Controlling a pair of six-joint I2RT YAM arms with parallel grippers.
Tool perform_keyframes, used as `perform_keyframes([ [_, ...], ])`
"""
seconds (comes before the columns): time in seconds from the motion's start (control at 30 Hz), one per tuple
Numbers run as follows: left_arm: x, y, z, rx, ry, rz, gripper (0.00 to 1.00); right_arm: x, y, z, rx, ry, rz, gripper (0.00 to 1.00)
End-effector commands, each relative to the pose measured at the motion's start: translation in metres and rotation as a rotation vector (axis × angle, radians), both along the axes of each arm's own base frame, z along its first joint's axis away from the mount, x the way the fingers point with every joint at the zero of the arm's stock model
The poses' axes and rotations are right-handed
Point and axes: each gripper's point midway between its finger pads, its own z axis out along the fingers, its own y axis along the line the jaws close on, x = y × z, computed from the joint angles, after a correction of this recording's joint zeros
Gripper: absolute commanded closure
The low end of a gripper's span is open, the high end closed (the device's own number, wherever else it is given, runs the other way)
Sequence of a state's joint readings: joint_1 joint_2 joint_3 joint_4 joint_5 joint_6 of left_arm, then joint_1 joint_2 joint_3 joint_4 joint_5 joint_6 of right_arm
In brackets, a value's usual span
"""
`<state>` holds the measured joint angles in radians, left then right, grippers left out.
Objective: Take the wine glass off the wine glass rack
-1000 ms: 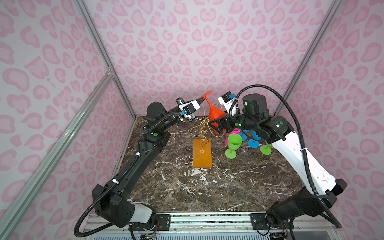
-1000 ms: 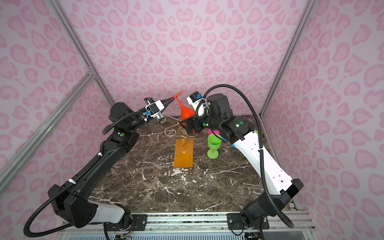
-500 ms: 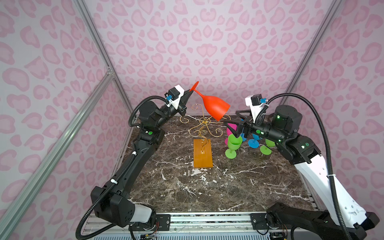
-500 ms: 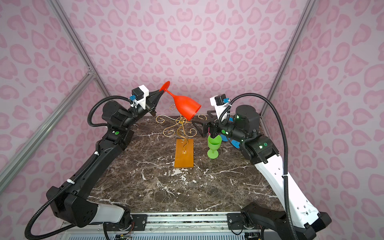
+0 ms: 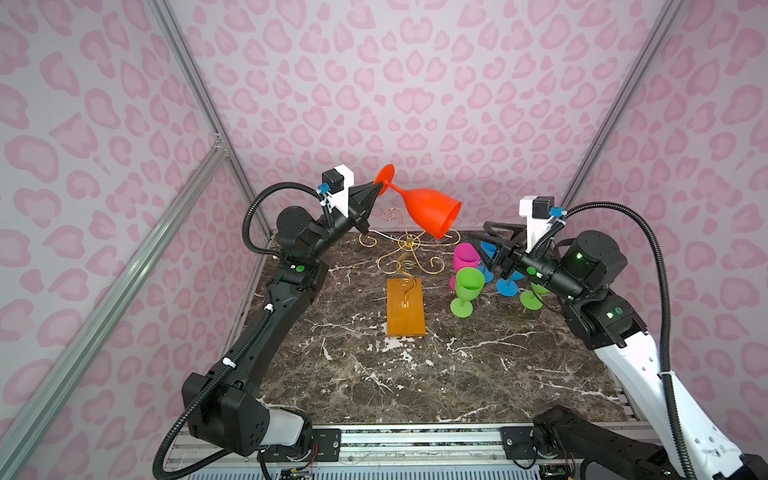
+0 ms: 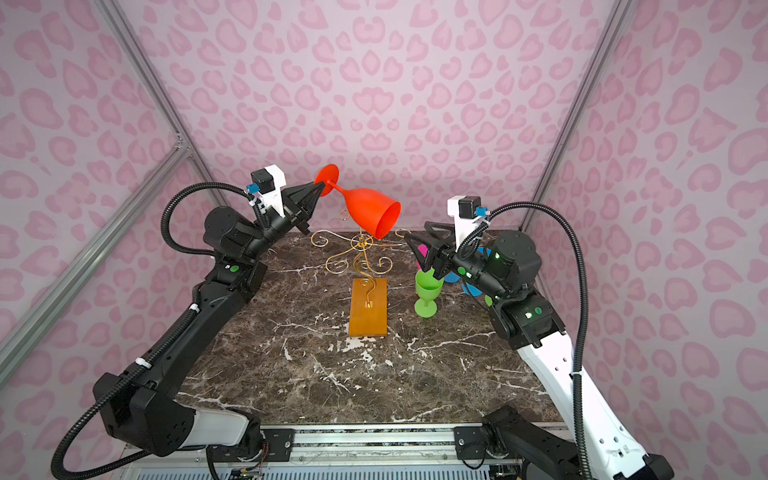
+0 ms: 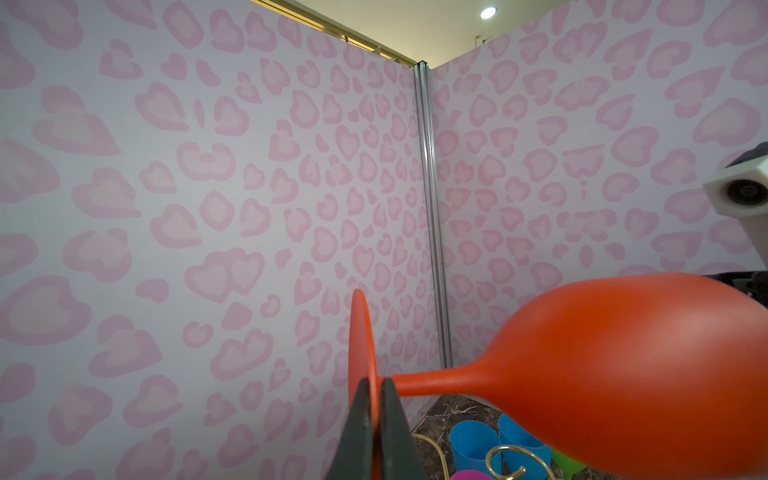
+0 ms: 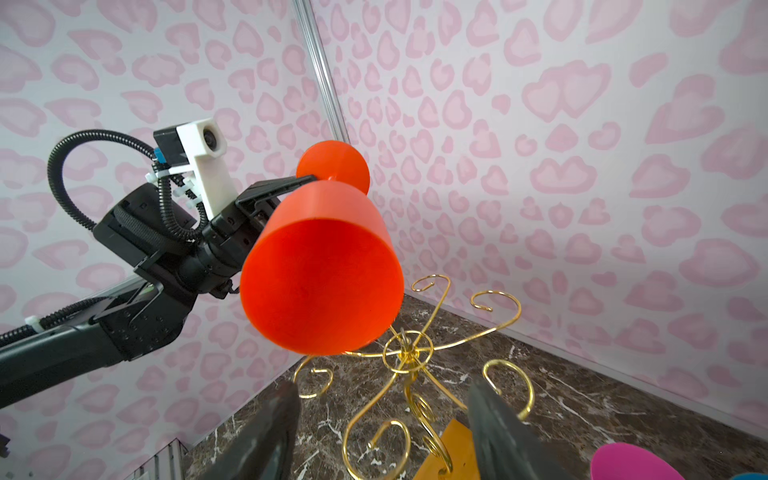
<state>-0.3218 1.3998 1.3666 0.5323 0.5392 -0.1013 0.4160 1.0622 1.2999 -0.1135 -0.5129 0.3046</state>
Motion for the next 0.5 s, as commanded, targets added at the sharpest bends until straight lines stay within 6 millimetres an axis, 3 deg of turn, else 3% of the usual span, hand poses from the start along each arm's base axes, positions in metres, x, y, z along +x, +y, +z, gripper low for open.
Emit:
perform_keyframes([
  [0.0, -0.010, 0.001, 0.013, -0.042, -0.025, -0.036, 0.97, 0.007, 0.005, 0.018, 0.068, -0.038, 0.016, 0.35],
  [0.3, -0.009, 0.000, 0.008, -0.050, 0.004, -0.050, 0.97, 0.035, 0.039, 0.018, 0.098, -0.018, 0.068, 0.43],
  [0.37, -0.011, 0.000, 0.008, -0.053, 0.007, -0.056, 0.97, 0.038, 0.048, 0.019, 0.100, -0.013, 0.084, 0.50],
  [0.47, -0.013, 0.000, 0.010, -0.059, 0.010, -0.060, 0.97, 0.040, 0.059, 0.018, 0.093, -0.012, 0.108, 0.70],
])
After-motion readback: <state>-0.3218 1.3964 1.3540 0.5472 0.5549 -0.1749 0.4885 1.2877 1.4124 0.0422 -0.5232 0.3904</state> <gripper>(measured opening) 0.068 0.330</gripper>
